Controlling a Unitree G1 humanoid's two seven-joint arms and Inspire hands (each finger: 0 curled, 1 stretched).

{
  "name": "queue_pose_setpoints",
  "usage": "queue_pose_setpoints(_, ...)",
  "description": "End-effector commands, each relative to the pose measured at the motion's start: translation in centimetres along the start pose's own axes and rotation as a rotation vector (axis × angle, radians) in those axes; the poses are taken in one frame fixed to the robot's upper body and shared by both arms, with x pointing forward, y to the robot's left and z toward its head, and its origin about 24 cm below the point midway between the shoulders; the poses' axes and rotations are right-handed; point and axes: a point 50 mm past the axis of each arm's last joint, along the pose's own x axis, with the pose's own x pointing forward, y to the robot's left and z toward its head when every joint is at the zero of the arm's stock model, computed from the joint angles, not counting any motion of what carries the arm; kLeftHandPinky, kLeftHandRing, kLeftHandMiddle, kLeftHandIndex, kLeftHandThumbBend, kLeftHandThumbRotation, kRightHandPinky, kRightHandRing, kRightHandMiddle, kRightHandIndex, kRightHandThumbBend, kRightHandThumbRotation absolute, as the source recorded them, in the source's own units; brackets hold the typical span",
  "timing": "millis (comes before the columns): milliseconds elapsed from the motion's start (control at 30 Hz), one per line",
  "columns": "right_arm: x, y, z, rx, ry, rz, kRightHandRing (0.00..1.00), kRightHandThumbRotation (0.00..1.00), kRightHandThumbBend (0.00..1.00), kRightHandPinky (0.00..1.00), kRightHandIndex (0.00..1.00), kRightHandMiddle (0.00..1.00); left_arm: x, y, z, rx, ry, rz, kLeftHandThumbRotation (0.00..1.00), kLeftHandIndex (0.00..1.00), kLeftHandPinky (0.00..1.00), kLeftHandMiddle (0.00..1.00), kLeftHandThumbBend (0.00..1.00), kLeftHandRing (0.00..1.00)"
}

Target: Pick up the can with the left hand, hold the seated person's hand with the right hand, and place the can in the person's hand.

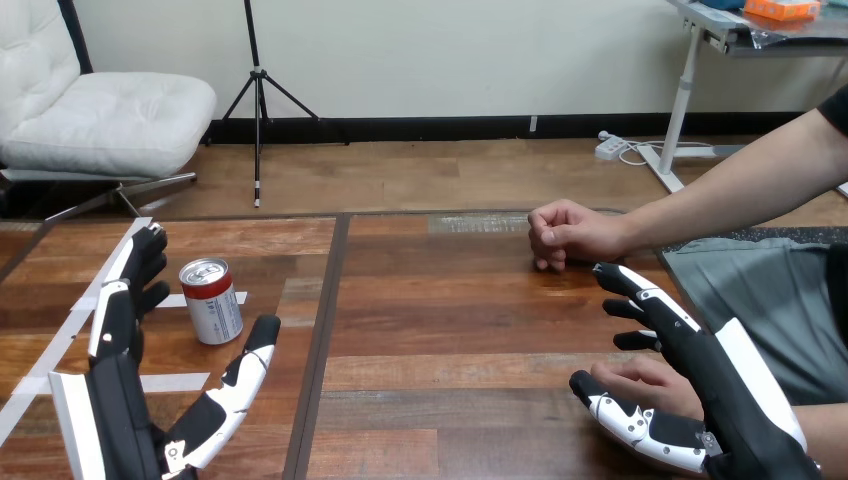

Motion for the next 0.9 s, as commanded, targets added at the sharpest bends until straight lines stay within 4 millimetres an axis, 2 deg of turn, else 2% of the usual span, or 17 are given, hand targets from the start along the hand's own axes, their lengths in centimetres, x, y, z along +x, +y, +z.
queue_pose_setpoints(0, 1.2, -0.9, 0.9, -0.017, -0.072, -0.023, 0.87, 0.1, 0.42, 0.76, 0.9, 0.92, 1.4, -0.7, 0.3, -0.005, -0.024, 0.077, 0.07, 0.83, 0.77, 0.84, 0.62, 0.83)
queue_pose_setpoints(333, 1.3, -0.8, 0.9, -0.017, -0.075, -0.017, 0.87, 0.11, 0.42, 0.77, 0.9, 0.91, 2.5, -0.8, -0.6, 0.054, 0.014, 0.074, 0.13, 0.85, 0.76, 0.85, 0.65, 0.83)
queue_pose_setpoints(867, 1.3, -0.6, 0.8, -0.006, -0.064, -0.013, 0.89, 0.12, 0.43, 0.81, 0.9, 0.91, 4.5, -1.4, -2.1, 0.117, 0.068, 0.052, 0.13, 0.85, 0.8, 0.85, 0.7, 0.83)
